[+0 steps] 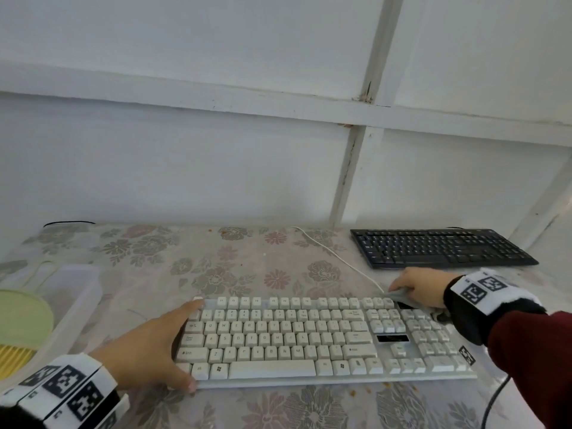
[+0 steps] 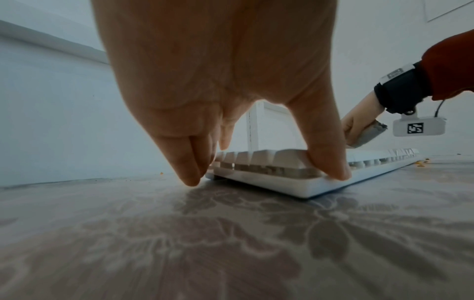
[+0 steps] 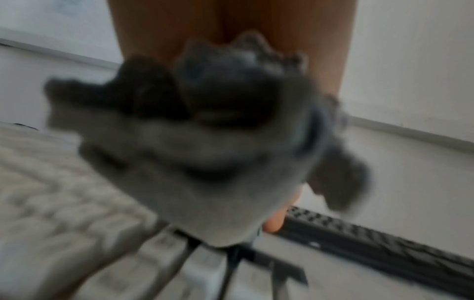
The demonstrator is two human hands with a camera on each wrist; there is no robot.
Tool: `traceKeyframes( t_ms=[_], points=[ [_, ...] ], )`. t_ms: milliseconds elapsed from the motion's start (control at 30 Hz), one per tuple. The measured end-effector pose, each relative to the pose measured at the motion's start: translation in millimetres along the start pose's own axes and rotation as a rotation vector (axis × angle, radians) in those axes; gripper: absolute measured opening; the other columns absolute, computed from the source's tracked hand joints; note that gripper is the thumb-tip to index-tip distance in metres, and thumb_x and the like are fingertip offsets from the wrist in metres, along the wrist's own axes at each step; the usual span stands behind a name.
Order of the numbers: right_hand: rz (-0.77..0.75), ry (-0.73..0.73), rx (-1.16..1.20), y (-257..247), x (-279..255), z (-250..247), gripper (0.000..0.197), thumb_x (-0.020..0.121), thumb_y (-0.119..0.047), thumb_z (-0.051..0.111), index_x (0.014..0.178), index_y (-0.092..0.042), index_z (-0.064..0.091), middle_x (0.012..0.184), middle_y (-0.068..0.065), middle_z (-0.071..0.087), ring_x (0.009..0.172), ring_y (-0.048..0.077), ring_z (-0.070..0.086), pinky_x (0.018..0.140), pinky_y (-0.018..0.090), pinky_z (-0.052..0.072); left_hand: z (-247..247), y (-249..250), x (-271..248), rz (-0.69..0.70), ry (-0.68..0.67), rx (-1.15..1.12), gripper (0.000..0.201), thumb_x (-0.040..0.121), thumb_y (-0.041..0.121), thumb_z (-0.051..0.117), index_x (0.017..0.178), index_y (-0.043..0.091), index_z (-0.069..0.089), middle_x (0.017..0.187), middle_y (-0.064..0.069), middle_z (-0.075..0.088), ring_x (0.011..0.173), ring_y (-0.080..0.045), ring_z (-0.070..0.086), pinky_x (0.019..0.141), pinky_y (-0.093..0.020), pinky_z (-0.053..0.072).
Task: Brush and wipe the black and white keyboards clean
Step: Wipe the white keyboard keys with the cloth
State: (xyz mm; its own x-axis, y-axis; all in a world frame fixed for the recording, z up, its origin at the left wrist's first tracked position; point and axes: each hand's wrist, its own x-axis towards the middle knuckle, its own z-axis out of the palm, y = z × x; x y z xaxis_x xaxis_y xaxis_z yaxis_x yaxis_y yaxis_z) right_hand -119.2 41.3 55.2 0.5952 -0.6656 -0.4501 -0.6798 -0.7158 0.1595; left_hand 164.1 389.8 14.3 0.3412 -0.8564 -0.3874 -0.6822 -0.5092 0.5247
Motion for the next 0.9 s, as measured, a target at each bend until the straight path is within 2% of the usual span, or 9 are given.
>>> traceKeyframes(
  t_ms=[100, 200, 300, 400, 467, 533, 633, 767, 900],
  points=[
    [-0.024, 0.039, -0.047, -0.8, -1.4, 8.1, 0.042, 0.097, -0.010, 0.038, 0.133, -0.029, 0.050, 0.131, 0.003, 0.048, 0.118, 0.024, 0.049, 0.102, 0.031, 0.039, 0.4, -0.4, -0.7, -0.006, 0.007, -0.011, 0.125, 0.050, 0.052, 0.082, 0.147, 0.039, 0.004, 0.142, 0.022, 0.034, 0.124, 0.001, 0.040, 0.107, -0.020, 0.032],
    [0.005, 0.028, -0.084, 7.4, -4.6, 9.3, 0.037, 0.100, -0.017, 0.037, 0.133, -0.028, 0.050, 0.131, 0.003, 0.048, 0.119, 0.021, 0.048, 0.100, 0.026, 0.037, 1.6, 0.7, -0.9, -0.017, 0.014, -0.018, 0.123, 0.049, 0.048, 0.082, 0.146, 0.039, 0.007, 0.136, 0.021, 0.041, 0.119, 0.000, 0.045, 0.105, -0.020, 0.035],
    [0.043, 0.027, -0.150, 19.9, -5.3, 12.4, 0.034, 0.101, -0.026, 0.037, 0.131, -0.027, 0.053, 0.130, 0.004, 0.050, 0.116, 0.022, 0.052, 0.099, 0.027, 0.039, 1.7, 1.9, -0.9, -0.019, 0.024, -0.009, 0.121, 0.050, 0.046, 0.082, 0.145, 0.039, 0.008, 0.133, 0.020, 0.043, 0.116, -0.001, 0.046, 0.102, -0.019, 0.036],
    [0.088, 0.029, -0.203, 27.3, -5.1, 8.8, 0.038, 0.100, -0.018, 0.035, 0.131, -0.033, 0.051, 0.133, 0.002, 0.045, 0.117, 0.029, 0.048, 0.103, 0.032, 0.037, 1.9, -0.3, -0.5, -0.016, 0.025, -0.004, 0.122, 0.048, 0.049, 0.082, 0.145, 0.039, 0.008, 0.133, 0.021, 0.043, 0.116, 0.000, 0.047, 0.102, -0.019, 0.037],
    [0.040, 0.071, -0.145, 23.6, -6.3, 5.9, 0.038, 0.100, -0.018, 0.034, 0.130, -0.034, 0.051, 0.133, 0.001, 0.044, 0.120, 0.029, 0.045, 0.106, 0.035, 0.035, 1.7, -0.7, 0.0, -0.015, 0.027, -0.005, 0.124, 0.045, 0.052, 0.082, 0.145, 0.040, 0.009, 0.132, 0.021, 0.044, 0.116, 0.000, 0.048, 0.103, -0.020, 0.038],
    [-0.042, 0.124, -0.031, 13.1, -6.6, 6.1, 0.037, 0.099, -0.018, 0.036, 0.130, -0.032, 0.052, 0.130, 0.000, 0.046, 0.120, 0.023, 0.046, 0.104, 0.031, 0.035, 1.1, 0.0, 0.0, -0.011, 0.034, -0.005, 0.122, 0.045, 0.051, 0.082, 0.144, 0.040, 0.011, 0.132, 0.021, 0.044, 0.115, 0.000, 0.048, 0.103, -0.021, 0.039],
    [-0.096, 0.118, -0.019, 1.1, -5.7, 12.1, 0.035, 0.100, -0.021, 0.037, 0.132, -0.028, 0.051, 0.129, 0.003, 0.048, 0.118, 0.021, 0.048, 0.103, 0.029, 0.035, 0.0, 2.1, -0.5, 0.002, 0.034, 0.013, 0.117, 0.049, 0.048, 0.083, 0.142, 0.038, 0.013, 0.131, 0.020, 0.045, 0.114, 0.001, 0.049, 0.100, -0.019, 0.039],
    [0.023, 0.085, -0.138, 12.8, -7.3, 15.8, 0.035, 0.100, -0.019, 0.038, 0.130, -0.028, 0.052, 0.127, 0.002, 0.048, 0.116, 0.023, 0.049, 0.100, 0.029, 0.037, -0.4, 4.7, -1.7, 0.014, 0.047, 0.047, 0.116, 0.050, 0.048, 0.082, 0.143, 0.036, 0.014, 0.130, 0.019, 0.046, 0.113, 0.000, 0.049, 0.100, -0.019, 0.040],
    [0.154, 0.078, -0.152, 33.5, -11.1, 18.2, 0.035, 0.100, -0.017, 0.034, 0.123, -0.034, 0.054, 0.123, 0.000, 0.044, 0.115, 0.029, 0.045, 0.098, 0.033, 0.038, -0.3, 6.6, -3.9, 0.016, 0.051, 0.078, 0.113, 0.054, 0.047, 0.083, 0.142, 0.034, 0.014, 0.128, 0.018, 0.045, 0.110, 0.000, 0.048, 0.094, -0.014, 0.039]
  ],
)
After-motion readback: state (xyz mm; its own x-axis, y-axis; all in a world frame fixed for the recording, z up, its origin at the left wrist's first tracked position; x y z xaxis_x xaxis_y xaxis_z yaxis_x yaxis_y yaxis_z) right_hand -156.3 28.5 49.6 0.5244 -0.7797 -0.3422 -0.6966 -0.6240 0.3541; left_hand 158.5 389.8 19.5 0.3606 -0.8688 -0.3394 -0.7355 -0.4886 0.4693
